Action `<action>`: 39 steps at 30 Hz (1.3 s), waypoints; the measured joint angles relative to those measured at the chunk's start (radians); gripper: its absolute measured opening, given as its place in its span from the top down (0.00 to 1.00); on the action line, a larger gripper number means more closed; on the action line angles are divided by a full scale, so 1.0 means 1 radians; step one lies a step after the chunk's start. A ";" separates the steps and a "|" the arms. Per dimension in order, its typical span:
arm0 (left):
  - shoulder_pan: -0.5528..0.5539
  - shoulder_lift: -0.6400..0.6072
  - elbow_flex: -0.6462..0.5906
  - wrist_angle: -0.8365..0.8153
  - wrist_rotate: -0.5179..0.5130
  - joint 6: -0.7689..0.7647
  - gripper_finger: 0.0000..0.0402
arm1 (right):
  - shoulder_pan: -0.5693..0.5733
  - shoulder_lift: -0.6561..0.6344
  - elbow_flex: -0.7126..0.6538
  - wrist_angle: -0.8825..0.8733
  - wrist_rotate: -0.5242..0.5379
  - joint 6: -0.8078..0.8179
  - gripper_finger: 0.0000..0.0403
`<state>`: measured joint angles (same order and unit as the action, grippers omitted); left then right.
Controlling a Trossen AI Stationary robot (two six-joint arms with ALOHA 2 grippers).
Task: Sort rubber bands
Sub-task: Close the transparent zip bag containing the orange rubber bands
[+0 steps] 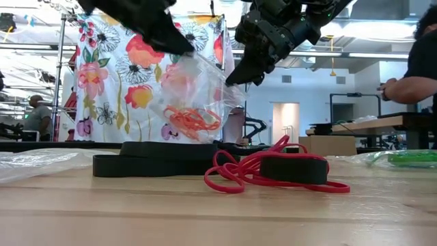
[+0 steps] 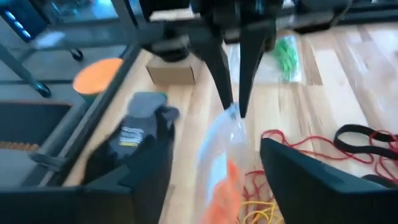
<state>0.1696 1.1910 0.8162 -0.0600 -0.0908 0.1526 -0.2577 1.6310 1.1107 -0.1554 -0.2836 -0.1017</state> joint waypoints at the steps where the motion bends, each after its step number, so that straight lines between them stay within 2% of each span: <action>1: 0.000 0.024 0.001 0.015 0.004 -0.006 0.37 | 0.000 0.000 0.000 0.001 0.000 0.000 0.91; 5: -0.005 0.074 0.023 0.017 0.038 0.013 0.37 | 0.000 -0.001 0.000 -0.002 0.000 0.000 0.91; 9: -0.017 0.085 0.036 0.018 0.039 0.039 0.46 | 0.000 -0.001 0.000 -0.008 0.000 -0.001 0.91; 12: -0.023 0.084 0.041 0.019 0.032 0.045 0.58 | 0.000 -0.001 0.001 -0.009 0.000 -0.001 0.91; 17: -0.023 0.084 0.041 0.001 0.012 0.046 0.90 | 0.000 -0.001 0.001 -0.008 0.000 -0.001 0.91; 19: -0.023 0.084 0.041 -0.008 0.011 0.049 0.97 | 0.000 -0.001 0.001 -0.009 0.000 -0.001 0.91; 26: -0.024 0.070 0.041 -0.028 -0.012 0.049 0.99 | 0.001 -0.001 0.001 -0.003 0.000 -0.001 0.91; 39: -0.036 -0.067 0.041 -0.089 -0.012 0.033 1.00 | 0.002 -0.003 0.003 -0.002 -0.002 0.004 0.91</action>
<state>0.1337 1.1242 0.8574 -0.1485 -0.1024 0.1852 -0.2562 1.6283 1.1137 -0.1577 -0.2855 -0.0978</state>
